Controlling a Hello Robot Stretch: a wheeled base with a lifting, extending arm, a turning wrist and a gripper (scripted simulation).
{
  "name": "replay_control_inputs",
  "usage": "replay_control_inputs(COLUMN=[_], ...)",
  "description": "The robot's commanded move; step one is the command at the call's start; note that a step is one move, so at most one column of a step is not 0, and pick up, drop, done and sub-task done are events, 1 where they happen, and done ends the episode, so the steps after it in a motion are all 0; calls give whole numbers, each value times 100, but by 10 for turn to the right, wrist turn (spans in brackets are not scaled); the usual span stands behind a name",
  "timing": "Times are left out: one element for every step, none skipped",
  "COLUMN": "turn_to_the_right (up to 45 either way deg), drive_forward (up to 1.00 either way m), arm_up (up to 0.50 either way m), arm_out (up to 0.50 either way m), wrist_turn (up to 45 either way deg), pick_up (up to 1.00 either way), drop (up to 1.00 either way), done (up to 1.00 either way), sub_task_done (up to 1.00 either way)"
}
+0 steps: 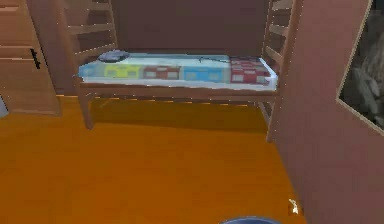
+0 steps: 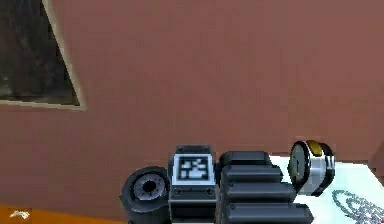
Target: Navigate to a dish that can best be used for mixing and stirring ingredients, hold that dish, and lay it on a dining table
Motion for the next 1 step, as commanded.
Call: replay_control_inputs(turn_to_the_right=[0], drive_forward=[15], arm_up=[0], arm_out=[0], wrist_turn=[0], pick_up=[0], drop=[0], done=[0], sub_task_done=[0])
